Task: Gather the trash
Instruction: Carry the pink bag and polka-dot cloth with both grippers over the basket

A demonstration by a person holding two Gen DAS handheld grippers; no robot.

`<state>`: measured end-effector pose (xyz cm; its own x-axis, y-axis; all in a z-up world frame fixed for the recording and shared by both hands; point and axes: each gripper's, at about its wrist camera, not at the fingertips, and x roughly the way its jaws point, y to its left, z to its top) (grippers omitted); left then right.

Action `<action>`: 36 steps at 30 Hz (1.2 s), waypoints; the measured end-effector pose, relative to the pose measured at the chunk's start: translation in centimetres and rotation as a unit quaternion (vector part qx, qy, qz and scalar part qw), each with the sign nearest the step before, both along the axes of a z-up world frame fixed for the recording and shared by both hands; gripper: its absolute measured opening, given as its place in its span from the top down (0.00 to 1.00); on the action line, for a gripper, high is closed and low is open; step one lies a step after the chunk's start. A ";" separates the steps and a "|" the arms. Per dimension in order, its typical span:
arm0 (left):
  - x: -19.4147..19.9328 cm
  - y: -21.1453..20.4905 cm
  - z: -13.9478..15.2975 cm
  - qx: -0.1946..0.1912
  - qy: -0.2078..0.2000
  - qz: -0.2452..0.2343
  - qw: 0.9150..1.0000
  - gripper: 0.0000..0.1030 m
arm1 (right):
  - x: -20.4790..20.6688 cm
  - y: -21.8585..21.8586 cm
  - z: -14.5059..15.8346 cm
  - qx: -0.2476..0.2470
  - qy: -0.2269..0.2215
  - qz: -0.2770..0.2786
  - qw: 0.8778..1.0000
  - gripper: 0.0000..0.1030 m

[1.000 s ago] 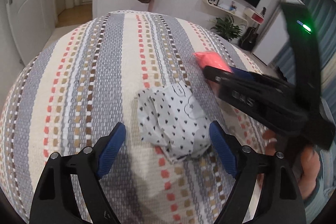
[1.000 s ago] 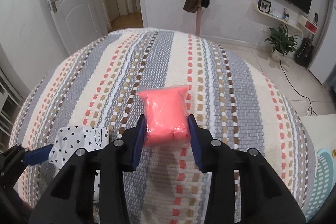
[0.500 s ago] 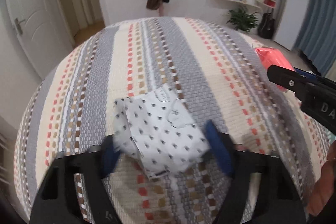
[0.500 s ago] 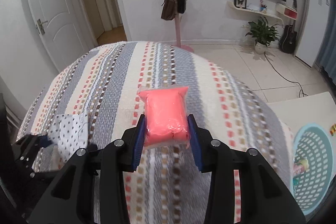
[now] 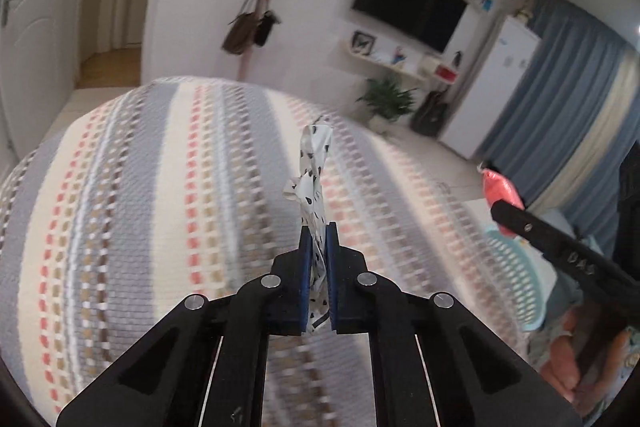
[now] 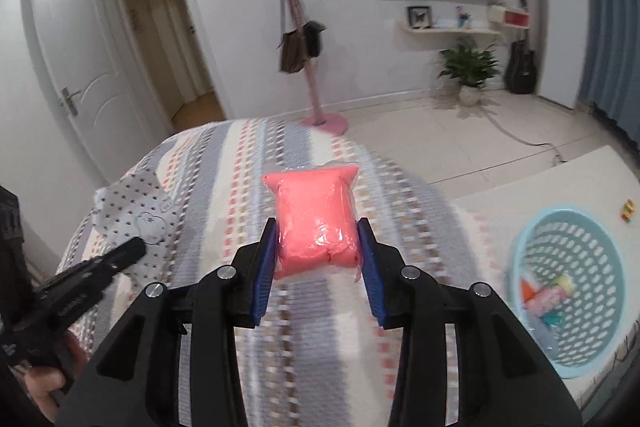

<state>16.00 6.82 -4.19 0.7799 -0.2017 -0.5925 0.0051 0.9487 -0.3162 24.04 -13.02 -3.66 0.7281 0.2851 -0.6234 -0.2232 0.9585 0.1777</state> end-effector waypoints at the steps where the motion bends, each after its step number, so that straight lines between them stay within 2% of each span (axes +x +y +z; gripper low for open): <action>1: 0.2 -0.5 0.3 -0.006 -0.005 -0.008 1.000 0.96 | -0.3 -0.6 0.2 -0.001 -0.004 -0.007 1.000 0.65; 3: 0.7 -2.0 1.2 -0.017 -0.017 -0.028 0.999 0.97 | -0.9 -2.3 0.9 0.002 -0.012 -0.022 1.000 0.65; 7: 1.3 -6.3 3.1 -0.013 -0.040 -0.074 0.996 0.97 | -1.8 -6.3 2.2 0.007 -0.028 -0.061 0.998 0.65; 10: 2.5 -9.5 4.0 -0.015 -0.052 -0.101 0.993 0.97 | -2.3 -9.1 2.6 -0.009 -0.036 -0.100 0.994 0.65; 18: 5.6 -19.7 4.7 -0.031 -0.051 -0.192 0.980 0.97 | -2.6 -17.6 1.4 -0.017 -0.010 -0.179 0.984 0.65; 22: 8.0 -24.8 2.9 -0.038 -0.020 -0.239 0.970 0.97 | -2.2 -21.3 -0.3 -0.015 0.022 -0.215 0.976 0.65; 27: 10.3 -30.0 -1.1 -0.043 0.040 -0.282 0.957 0.97 | -1.1 -25.8 -3.8 -0.002 0.096 -0.263 0.960 0.65; 32: 11.8 -33.2 -5.1 -0.032 0.103 -0.310 0.945 0.97 | -0.3 -28.2 -7.3 0.019 0.155 -0.285 0.946 0.64; 36: 12.3 -34.5 -7.1 -0.026 0.126 -0.328 0.936 0.94 | 0.1 -29.2 -8.7 0.027 0.175 -0.295 0.939 0.64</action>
<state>28.29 -27.67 -11.30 0.3150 -0.6216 -0.7172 0.5006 0.7509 -0.4308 24.15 -42.20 -12.34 0.5224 -0.0647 -0.8503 0.4244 0.8846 0.1934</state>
